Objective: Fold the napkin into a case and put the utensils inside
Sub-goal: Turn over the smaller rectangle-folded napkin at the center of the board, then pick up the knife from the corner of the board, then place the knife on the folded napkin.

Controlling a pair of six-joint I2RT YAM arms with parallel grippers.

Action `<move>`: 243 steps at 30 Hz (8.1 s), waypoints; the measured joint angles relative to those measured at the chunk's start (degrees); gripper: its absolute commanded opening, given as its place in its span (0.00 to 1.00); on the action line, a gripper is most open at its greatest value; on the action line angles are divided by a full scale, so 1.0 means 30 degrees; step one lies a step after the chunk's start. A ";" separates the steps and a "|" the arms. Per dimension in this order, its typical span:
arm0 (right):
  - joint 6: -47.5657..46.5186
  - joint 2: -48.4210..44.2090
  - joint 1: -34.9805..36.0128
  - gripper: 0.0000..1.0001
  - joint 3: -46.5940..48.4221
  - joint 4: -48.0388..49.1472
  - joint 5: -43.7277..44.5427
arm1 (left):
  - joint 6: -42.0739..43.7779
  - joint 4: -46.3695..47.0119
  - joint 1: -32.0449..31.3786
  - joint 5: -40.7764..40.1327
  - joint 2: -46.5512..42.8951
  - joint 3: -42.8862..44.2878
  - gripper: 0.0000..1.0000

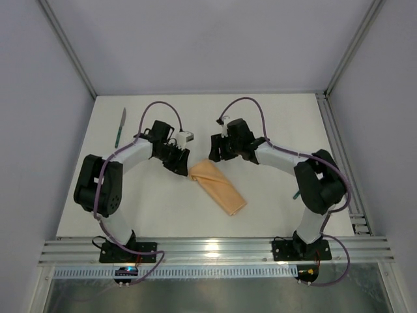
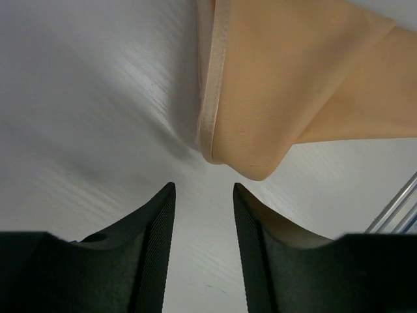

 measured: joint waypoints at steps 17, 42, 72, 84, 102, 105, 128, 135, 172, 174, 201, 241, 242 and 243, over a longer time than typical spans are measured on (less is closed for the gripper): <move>0.2062 0.4932 -0.0852 0.54 -0.0095 0.5217 -0.5442 | -0.7504 0.3177 0.0576 0.0838 -0.2215 -0.2805 0.60; 0.3774 0.4758 -0.0903 0.32 -0.2310 0.8575 -0.6047 | -1.0856 0.7563 -0.0124 0.3118 0.1902 -0.2943 0.23; 0.2441 0.3650 -0.0962 0.52 -0.1654 0.5275 -0.5064 | -0.0459 0.5559 0.1464 0.5195 -0.2586 -0.3082 0.66; 0.1392 0.1158 -0.1049 0.52 -0.1195 0.1770 -0.3861 | 1.6954 0.1545 -0.3898 -0.0255 -0.3912 -0.2798 0.66; 0.3592 -0.4408 -0.1049 0.50 -0.5690 0.2084 -0.3111 | 2.6002 0.3592 -0.4495 -0.2317 -0.3854 -0.6047 0.53; 0.3614 -0.4758 -0.1049 0.49 -0.6003 0.2040 -0.2994 | 2.6083 0.3723 -0.4583 -0.2310 -0.3854 -0.6047 0.49; 0.3395 -0.5348 -0.1049 0.47 -0.6645 0.1246 -0.2783 | 2.6250 0.5071 -0.6135 -0.3759 -0.2361 -0.5872 0.13; 0.3446 -0.5501 -0.1049 0.44 -0.6783 0.1319 -0.2725 | 2.4516 0.7031 -0.6360 -0.4044 -0.2361 -0.6492 0.00; 0.5428 -0.2339 0.0889 0.23 -0.7453 0.2543 -0.1341 | 1.6684 -0.1741 -0.5974 -0.1122 -0.4524 -0.1668 0.53; 0.4874 -0.2798 0.0903 0.28 -0.6768 0.0984 -0.0605 | 1.5963 -0.2871 -0.5843 -0.0401 -0.4685 -0.0401 0.51; 0.1821 -1.6444 -0.3067 0.96 -0.6557 -0.2739 0.8386 | 0.1370 -0.3453 1.1154 -0.7526 0.8473 1.3464 0.74; -0.3577 -1.3988 -0.3104 0.62 -0.2739 -0.2776 -0.3264 | 1.0994 -1.0338 -0.0984 0.1078 0.0845 0.9085 0.00; -0.3512 -1.3967 -0.3249 0.62 -0.2514 -0.3104 -0.2681 | 1.1103 -1.0309 -0.2127 0.1078 0.0925 0.9151 0.00; -0.3322 -1.3959 -0.3504 0.62 -0.2310 -0.3417 -0.2084 | 1.1329 -1.0353 -0.3220 0.1042 0.1107 0.9304 0.00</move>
